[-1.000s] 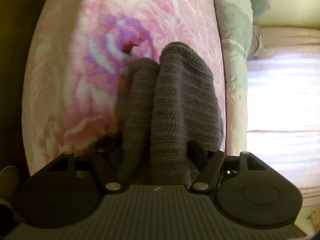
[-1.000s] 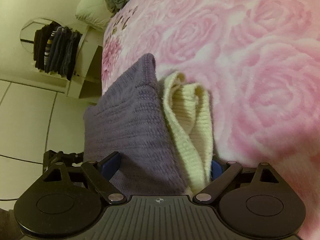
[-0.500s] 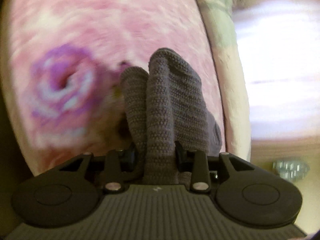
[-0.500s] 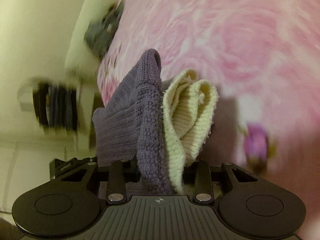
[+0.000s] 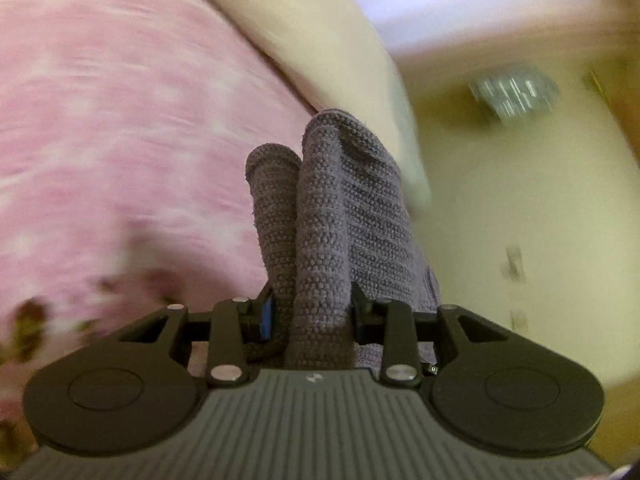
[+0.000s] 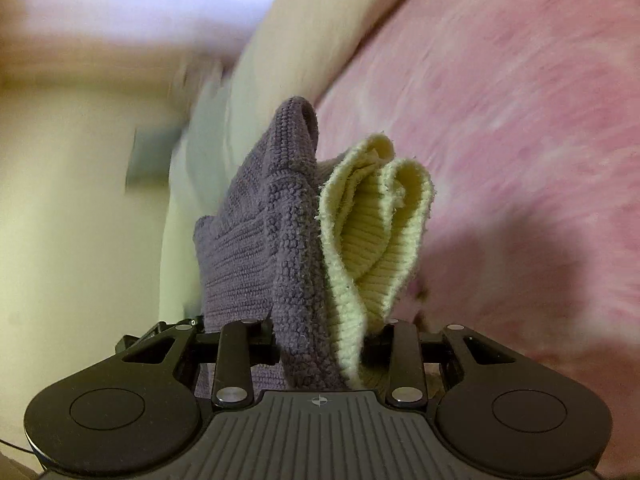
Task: Fold clothes
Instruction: 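Lift the folded cardigan with both grippers and carry it toward the clothes stack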
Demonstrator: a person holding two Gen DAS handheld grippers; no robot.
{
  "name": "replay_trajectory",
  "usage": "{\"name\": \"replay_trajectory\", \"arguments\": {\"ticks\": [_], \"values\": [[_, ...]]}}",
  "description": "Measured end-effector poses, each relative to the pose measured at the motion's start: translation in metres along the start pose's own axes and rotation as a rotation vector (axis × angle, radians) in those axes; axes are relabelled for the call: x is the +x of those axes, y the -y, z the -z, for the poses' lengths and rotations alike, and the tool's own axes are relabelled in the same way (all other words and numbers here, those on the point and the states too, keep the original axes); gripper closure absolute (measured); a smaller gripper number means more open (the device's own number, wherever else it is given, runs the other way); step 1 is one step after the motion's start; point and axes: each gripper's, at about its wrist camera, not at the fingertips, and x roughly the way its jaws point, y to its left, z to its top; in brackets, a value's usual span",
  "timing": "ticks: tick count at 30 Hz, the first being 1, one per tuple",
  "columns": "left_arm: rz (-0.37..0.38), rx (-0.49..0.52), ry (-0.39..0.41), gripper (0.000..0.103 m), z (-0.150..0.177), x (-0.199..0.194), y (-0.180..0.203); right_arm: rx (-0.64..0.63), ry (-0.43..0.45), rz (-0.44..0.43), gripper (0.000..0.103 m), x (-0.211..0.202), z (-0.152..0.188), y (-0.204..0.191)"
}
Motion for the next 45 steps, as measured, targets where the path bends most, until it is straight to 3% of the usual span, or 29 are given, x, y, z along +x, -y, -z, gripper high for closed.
{"name": "replay_trajectory", "arguments": {"ticks": [6, 9, 15, 24, 30, 40, 45], "values": [[0.118, 0.168, -0.253, 0.074, -0.043, 0.144, 0.093, 0.148, 0.354, 0.032, 0.070, -0.122, 0.029, 0.025], [0.150, 0.232, -0.354, 0.074, -0.039, 0.214, 0.138, 0.226, 0.492, 0.038, 0.070, -0.173, 0.033, 0.049], [0.181, 0.312, -0.470, 0.074, -0.040, 0.342, 0.209, 0.307, 0.658, 0.056, 0.070, -0.259, -0.010, 0.105], [0.217, 0.377, -0.459, 0.074, -0.066, 0.499, 0.291, 0.291, 0.754, 0.057, 0.070, -0.326, -0.140, 0.180], [0.207, 0.385, -0.450, 0.074, -0.080, 0.570, 0.302, 0.265, 0.738, 0.061, 0.070, -0.338, -0.214, 0.223], [0.159, 0.391, -0.483, 0.074, -0.084, 0.612, 0.283, 0.341, 0.724, 0.068, 0.070, -0.326, -0.229, 0.265], [0.119, 0.459, -0.475, 0.074, -0.085, 0.627, 0.283, 0.376, 0.749, 0.119, 0.070, -0.314, -0.230, 0.279]]}}
